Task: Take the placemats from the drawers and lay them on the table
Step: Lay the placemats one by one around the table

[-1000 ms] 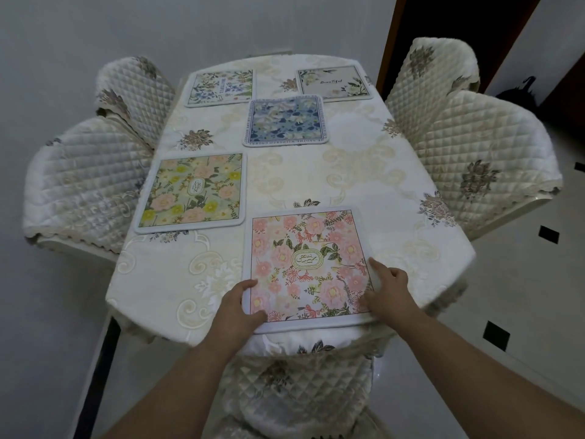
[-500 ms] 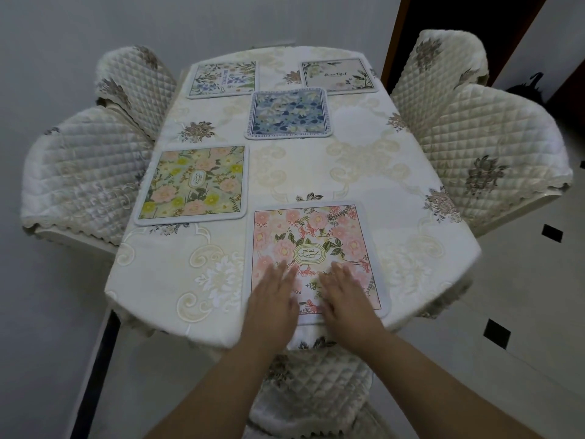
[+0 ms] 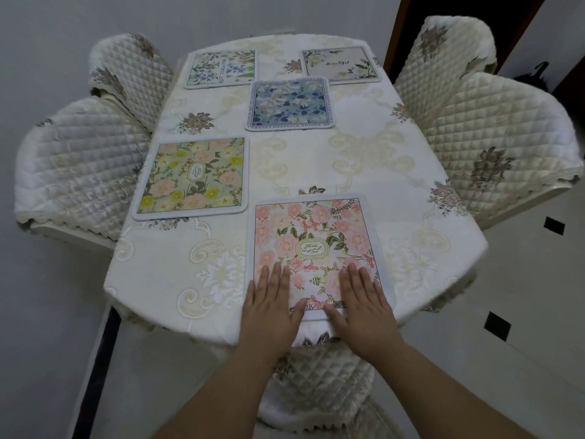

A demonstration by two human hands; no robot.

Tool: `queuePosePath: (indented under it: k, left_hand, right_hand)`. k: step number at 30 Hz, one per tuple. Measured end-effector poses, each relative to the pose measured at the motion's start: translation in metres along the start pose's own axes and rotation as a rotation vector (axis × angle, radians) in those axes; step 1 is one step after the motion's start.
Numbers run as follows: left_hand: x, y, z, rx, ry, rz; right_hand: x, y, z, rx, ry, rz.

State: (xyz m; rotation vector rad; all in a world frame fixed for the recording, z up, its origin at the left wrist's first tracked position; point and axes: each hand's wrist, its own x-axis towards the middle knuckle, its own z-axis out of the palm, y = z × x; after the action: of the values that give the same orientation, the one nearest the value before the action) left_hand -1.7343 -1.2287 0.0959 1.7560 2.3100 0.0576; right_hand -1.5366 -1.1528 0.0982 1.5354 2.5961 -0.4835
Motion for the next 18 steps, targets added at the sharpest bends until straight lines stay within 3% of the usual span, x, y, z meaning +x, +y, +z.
queuePosePath:
  k: [12, 18]
  left_hand:
    - [-0.006, -0.022, 0.002, -0.047, 0.005, -0.040]
    - [0.003, 0.001, 0.000, -0.016, 0.075, -0.083]
  right_hand:
    - [-0.011, 0.027, -0.004, 0.072, -0.013, 0.081]
    - [0.003, -0.001, -0.034, 0.220, 0.158, 0.094]
